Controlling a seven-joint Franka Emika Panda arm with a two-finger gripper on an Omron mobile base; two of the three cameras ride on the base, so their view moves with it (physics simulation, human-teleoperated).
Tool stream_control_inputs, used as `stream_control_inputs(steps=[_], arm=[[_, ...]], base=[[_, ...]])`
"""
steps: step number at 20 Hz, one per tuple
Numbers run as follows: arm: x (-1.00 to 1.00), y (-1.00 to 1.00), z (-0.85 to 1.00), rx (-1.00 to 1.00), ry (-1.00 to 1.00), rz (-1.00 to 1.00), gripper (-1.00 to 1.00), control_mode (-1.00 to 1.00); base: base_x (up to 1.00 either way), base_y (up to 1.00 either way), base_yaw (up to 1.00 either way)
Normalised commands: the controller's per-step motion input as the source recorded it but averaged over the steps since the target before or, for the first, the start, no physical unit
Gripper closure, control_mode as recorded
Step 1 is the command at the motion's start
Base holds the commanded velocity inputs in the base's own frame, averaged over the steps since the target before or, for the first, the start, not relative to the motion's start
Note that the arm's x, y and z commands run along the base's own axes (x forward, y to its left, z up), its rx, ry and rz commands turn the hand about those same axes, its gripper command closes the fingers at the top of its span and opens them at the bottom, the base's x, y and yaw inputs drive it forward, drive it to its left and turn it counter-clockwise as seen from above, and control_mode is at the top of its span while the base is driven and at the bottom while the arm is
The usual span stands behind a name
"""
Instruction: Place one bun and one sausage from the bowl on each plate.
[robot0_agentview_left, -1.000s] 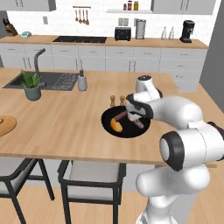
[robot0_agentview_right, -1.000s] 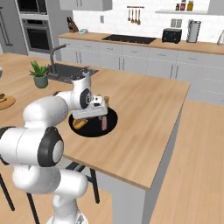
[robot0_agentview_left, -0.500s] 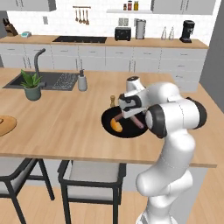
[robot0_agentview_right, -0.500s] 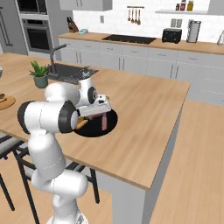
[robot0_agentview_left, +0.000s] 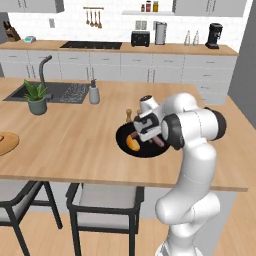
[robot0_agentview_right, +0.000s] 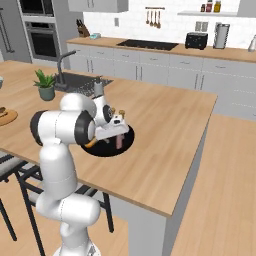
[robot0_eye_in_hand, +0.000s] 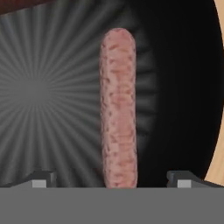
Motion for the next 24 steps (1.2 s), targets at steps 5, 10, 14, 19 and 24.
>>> stream_control_inputs(steps=[5,10,14,19,24], arm=[[0.12,-0.18,-0.35,0.0,-0.01,-0.06,-1.0,-1.0],[0.16,-0.08,-0.14,0.0,-0.07,-0.02,-1.0,-1.0],[0.03,0.0,-0.09,0.0,-0.05,0.0,1.0,-1.0],[0.0,-0.02,-0.22,0.0,-0.02,-0.02,1.0,-1.0],[0.0,-0.01,-0.05,0.0,-0.01,-0.02,1.0,-1.0]], base=[[0.0,0.0,0.0],[0.0,0.0,0.0],[0.0,0.0,0.0],[0.0,0.0,0.0],[0.0,0.0,0.0]])
